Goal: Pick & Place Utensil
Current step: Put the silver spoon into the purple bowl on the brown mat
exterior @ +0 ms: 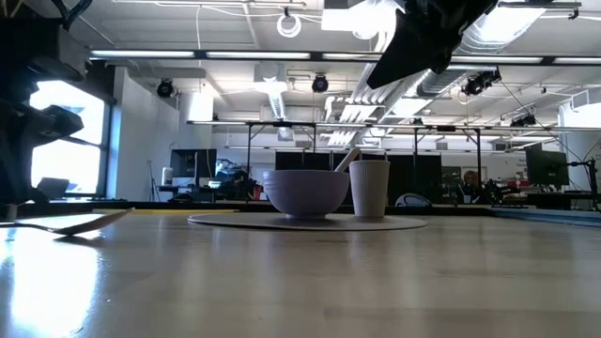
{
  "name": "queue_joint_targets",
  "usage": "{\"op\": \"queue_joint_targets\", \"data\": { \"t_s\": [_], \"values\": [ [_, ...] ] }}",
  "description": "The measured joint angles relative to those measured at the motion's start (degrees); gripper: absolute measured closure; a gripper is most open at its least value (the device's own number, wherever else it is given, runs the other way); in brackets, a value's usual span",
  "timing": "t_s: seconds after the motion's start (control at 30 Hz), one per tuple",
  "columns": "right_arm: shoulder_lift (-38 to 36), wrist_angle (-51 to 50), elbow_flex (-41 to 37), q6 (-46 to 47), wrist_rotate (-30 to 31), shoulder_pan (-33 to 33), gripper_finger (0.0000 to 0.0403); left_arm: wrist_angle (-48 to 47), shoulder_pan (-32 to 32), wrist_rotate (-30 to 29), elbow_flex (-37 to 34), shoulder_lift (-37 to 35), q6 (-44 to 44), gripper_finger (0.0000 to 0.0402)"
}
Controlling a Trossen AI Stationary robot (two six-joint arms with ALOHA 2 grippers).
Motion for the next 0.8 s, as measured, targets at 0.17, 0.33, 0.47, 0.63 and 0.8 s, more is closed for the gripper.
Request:
{"op": "queue_joint_targets", "data": {
  "t_s": [0.17,0.33,0.47,0.63,0.8],
  "values": [
    [0.00,0.01,0.00,0.00,-0.02,0.00,0.0398,-0.14,0.13,-1.31,0.00,0.00,-1.53,0.0298],
    [0.00,0.00,0.00,0.00,-0.02,0.00,0.0401,0.19,0.09,-1.06,-0.32,0.00,-2.19,0.0241],
    [0.00,0.01,0.00,0.00,-0.02,0.00,0.0397,2.86,0.09,-1.18,-3.56,0.00,-3.31,0.0236],
    [0.00,0.01,0.00,0.00,-0.04,0.00,0.0398,10.58,0.09,-1.12,-7.74,0.00,-4.20,0.0251],
    [0.00,0.01,0.00,0.00,-0.04,0.00,0.0401,11.39,0.09,-2.66,-8.98,0.00,-4.04,0.0294]
  ]
}}
